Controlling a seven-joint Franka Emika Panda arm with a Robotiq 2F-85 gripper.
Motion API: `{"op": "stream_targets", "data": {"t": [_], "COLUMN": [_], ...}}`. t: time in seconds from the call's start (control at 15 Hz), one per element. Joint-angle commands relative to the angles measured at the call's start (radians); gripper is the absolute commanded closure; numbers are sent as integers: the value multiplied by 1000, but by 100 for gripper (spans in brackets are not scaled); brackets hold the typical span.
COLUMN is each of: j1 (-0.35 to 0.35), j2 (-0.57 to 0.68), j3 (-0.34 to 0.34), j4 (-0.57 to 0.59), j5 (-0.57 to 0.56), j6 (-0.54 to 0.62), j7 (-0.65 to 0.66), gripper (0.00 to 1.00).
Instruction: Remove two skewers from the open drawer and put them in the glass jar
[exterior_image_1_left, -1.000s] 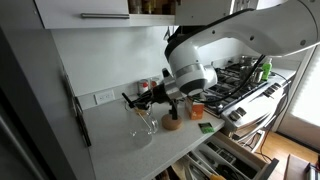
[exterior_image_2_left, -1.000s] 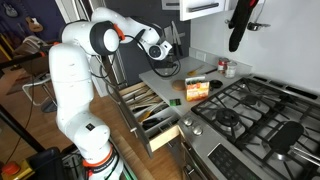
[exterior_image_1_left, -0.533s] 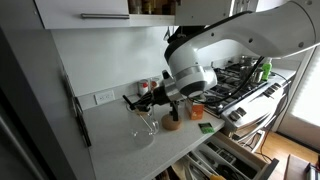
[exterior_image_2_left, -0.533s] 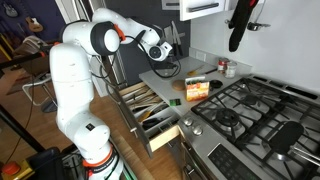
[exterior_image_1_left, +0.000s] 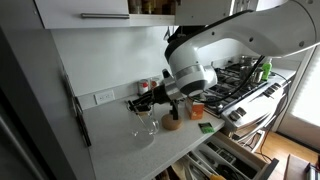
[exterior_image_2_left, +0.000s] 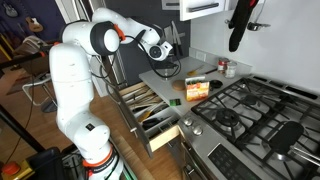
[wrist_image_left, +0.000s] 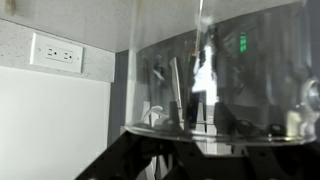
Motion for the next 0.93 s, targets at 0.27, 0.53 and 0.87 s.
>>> {"op": "stream_targets", "data": {"t": [0.27,0.53,0.87], "j1": [-11,-11,14], "j2": [-37,-111,-214], "j3": [0,15,32], "j4": [-8,-38,-173], "j5": [-22,-107,-476], "j6": [-14,-20,-9], "j7": [15,99,447], "gripper": [0,0,0]}}
